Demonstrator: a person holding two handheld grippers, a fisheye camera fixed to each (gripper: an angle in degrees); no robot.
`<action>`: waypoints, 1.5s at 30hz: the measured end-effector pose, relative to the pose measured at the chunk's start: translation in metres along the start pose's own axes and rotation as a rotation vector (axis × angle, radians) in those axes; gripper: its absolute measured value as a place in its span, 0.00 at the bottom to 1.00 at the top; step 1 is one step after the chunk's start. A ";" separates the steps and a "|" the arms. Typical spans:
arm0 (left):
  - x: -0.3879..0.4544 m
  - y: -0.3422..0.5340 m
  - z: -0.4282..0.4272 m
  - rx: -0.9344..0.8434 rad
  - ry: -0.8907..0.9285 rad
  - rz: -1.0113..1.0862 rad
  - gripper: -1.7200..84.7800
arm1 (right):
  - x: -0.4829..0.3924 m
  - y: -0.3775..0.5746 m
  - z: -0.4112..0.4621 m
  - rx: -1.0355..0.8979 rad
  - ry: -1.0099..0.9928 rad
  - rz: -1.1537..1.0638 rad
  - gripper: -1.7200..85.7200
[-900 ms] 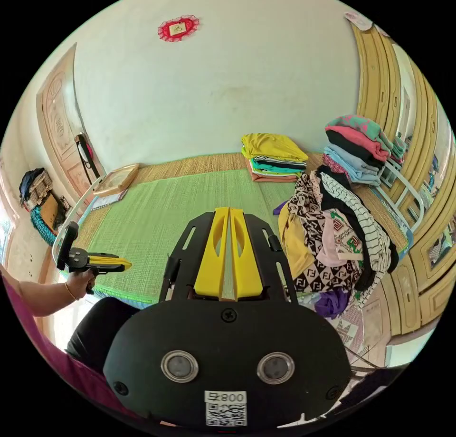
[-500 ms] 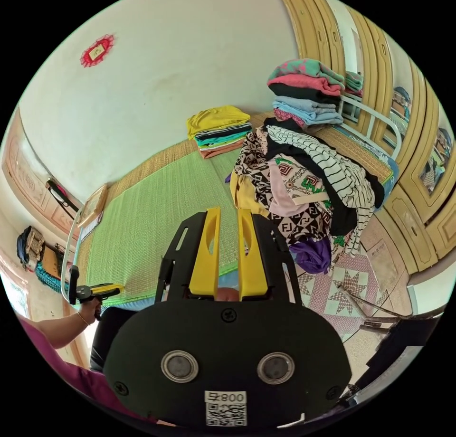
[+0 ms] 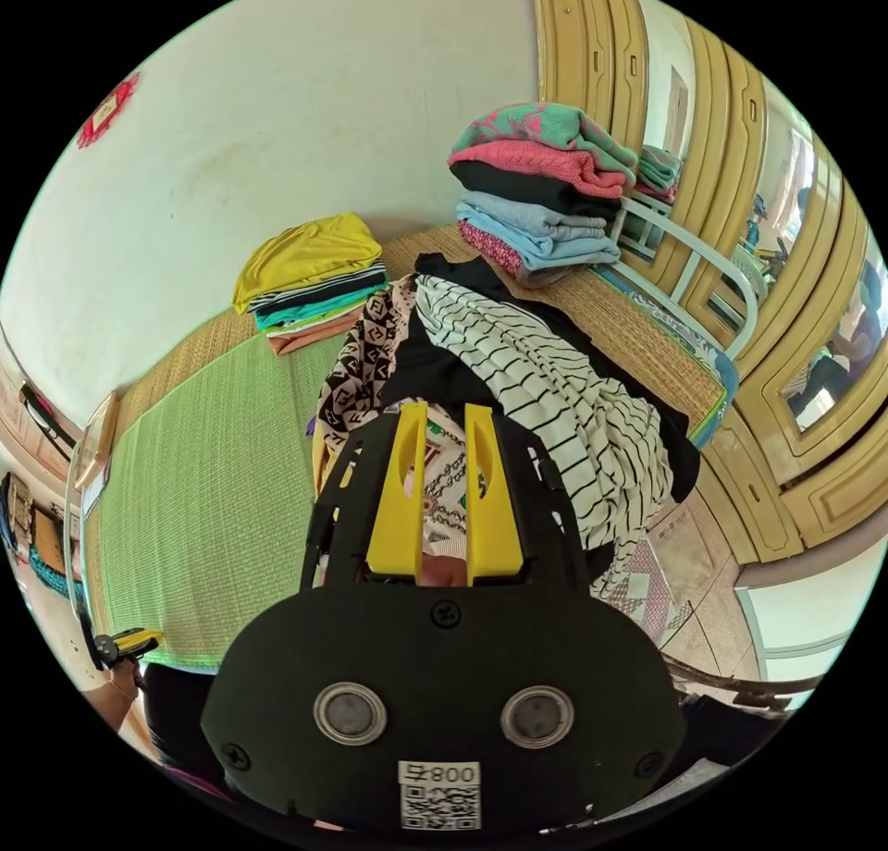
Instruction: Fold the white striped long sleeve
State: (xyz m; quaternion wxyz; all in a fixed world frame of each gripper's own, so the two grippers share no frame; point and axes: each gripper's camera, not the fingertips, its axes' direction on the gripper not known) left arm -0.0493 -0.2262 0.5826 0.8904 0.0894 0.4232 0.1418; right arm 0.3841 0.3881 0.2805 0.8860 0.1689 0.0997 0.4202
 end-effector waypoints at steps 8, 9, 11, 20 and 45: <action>0.008 0.013 0.012 -0.010 -0.024 -0.019 0.02 | -0.024 -0.017 0.044 -0.046 -0.050 -0.121 0.10; 0.009 0.014 0.013 -0.012 -0.029 -0.017 0.02 | -0.028 -0.017 0.049 -0.049 -0.065 -0.139 0.11; 0.013 0.016 0.017 -0.019 -0.048 -0.011 0.02 | -0.034 -0.018 0.055 -0.051 -0.066 -0.160 0.11; 0.016 0.023 0.029 -0.015 -0.051 -0.038 0.02 | -0.040 -0.032 0.077 -0.084 -0.026 -0.218 0.12; 0.002 0.024 0.057 0.013 -0.039 -0.097 0.02 | 0.045 -0.089 0.113 -0.083 0.149 -0.033 0.06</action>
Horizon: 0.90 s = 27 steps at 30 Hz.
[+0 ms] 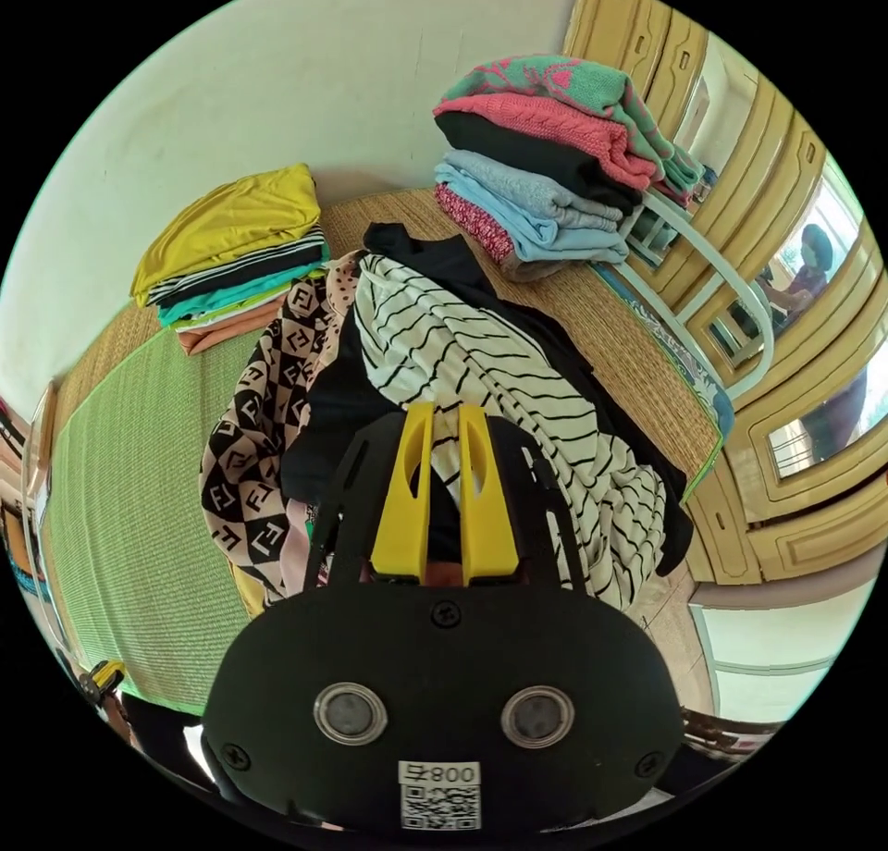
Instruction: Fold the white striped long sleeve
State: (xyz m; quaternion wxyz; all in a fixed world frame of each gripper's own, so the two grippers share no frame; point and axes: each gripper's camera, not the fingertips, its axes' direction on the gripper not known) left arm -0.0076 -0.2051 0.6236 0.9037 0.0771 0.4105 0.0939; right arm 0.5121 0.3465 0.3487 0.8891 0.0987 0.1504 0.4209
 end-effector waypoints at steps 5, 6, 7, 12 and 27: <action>-0.009 -0.003 0.005 0.006 0.009 -0.007 0.02 | 0.021 0.005 -0.017 0.046 -0.101 0.032 0.03; -0.011 -0.004 0.006 0.006 0.009 -0.008 0.02 | 0.027 0.008 -0.028 0.083 -0.139 0.045 0.03; -0.013 -0.005 0.007 0.007 0.011 -0.012 0.02 | 0.029 0.010 -0.034 0.100 -0.159 0.048 0.03; -0.025 -0.009 0.010 0.009 0.011 -0.011 0.02 | 0.045 0.027 -0.087 0.199 -0.369 0.058 0.02; -0.037 -0.045 -0.013 0.200 0.675 0.082 0.03 | -0.008 0.170 -0.218 0.199 -0.662 -0.159 0.02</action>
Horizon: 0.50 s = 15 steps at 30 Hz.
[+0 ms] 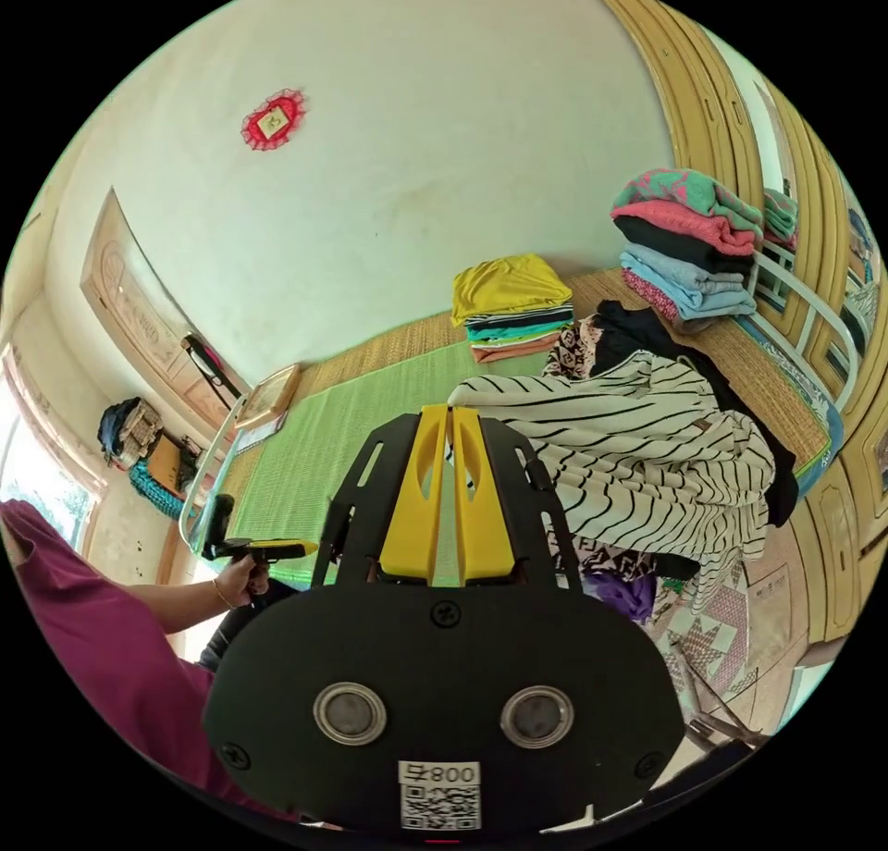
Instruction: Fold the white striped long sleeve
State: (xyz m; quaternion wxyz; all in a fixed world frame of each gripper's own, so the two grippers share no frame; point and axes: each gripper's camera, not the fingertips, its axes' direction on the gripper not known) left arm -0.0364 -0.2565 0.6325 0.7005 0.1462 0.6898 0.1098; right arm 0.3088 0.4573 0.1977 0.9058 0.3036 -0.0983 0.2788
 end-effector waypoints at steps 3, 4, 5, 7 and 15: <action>0.007 -0.007 -0.010 0.053 0.214 0.042 0.03 | -0.037 0.019 0.002 -0.044 -0.107 -0.058 0.02; 0.007 -0.009 -0.015 0.079 0.306 0.051 0.04 | -0.045 0.023 0.006 -0.062 -0.124 -0.067 0.02; 0.005 -0.010 -0.020 0.096 0.382 0.042 0.05 | -0.058 0.032 0.016 -0.097 -0.151 -0.080 0.02; -0.001 -0.013 -0.024 0.100 0.477 0.026 0.08 | -0.075 0.046 0.037 -0.160 -0.174 -0.098 0.02; -0.037 -0.031 -0.011 -0.051 0.533 -0.104 0.16 | -0.086 0.111 0.122 -0.329 -0.285 0.019 0.02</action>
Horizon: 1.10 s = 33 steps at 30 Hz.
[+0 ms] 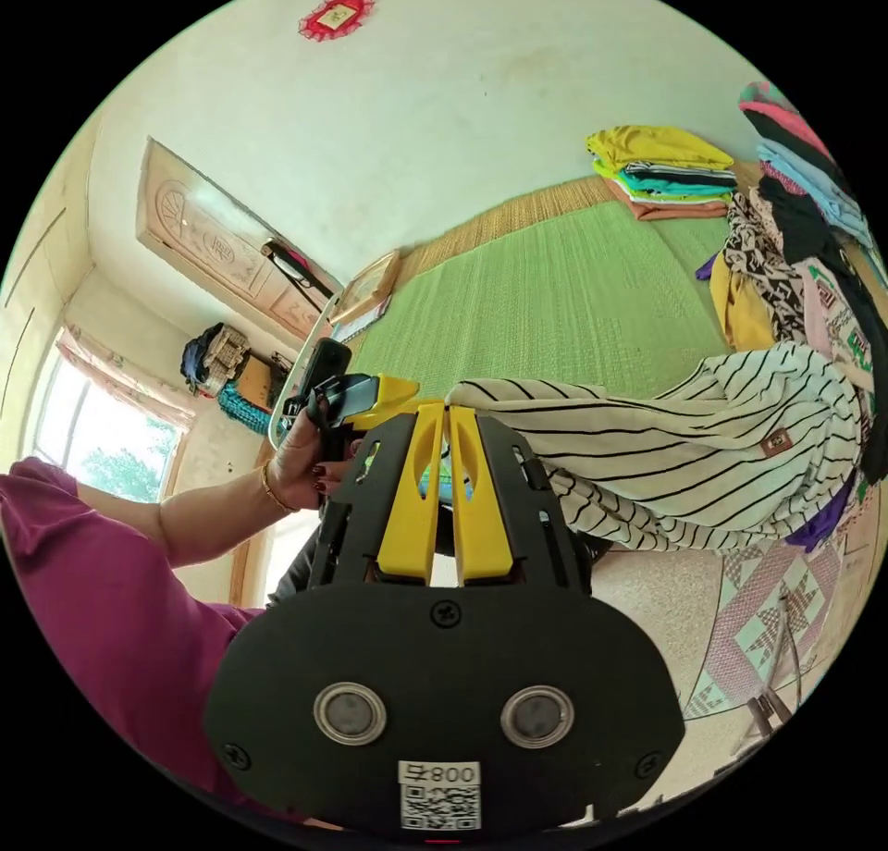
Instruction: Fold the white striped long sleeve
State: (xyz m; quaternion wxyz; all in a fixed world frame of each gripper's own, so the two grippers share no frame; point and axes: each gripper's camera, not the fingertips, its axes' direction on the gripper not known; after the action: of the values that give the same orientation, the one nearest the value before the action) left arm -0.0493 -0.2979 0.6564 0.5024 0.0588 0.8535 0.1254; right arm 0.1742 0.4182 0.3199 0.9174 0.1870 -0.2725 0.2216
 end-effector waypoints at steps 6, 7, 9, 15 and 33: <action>-0.029 -0.019 0.015 -0.083 -0.060 -0.122 0.16 | 0.007 0.008 0.030 -0.066 -0.036 0.018 0.02; -0.033 -0.023 0.021 -0.104 -0.057 -0.141 0.15 | 0.007 0.008 0.033 -0.076 -0.039 0.018 0.02; -0.036 -0.028 0.030 -0.132 -0.040 -0.142 0.14 | 0.011 0.009 0.046 -0.109 -0.054 0.019 0.02; -0.031 -0.033 0.044 -0.166 -0.118 -0.124 0.05 | 0.024 0.006 0.072 -0.168 -0.078 0.027 0.03; 0.021 -0.001 0.079 -0.140 -0.228 -0.100 0.03 | 0.136 -0.072 0.005 0.017 0.726 0.089 0.13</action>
State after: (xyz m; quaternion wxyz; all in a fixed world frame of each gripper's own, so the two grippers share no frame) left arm 0.0098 -0.2823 0.6018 0.6047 -0.0050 0.7818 0.1521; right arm 0.3114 0.3972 0.3876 0.9422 0.0919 0.0650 0.3155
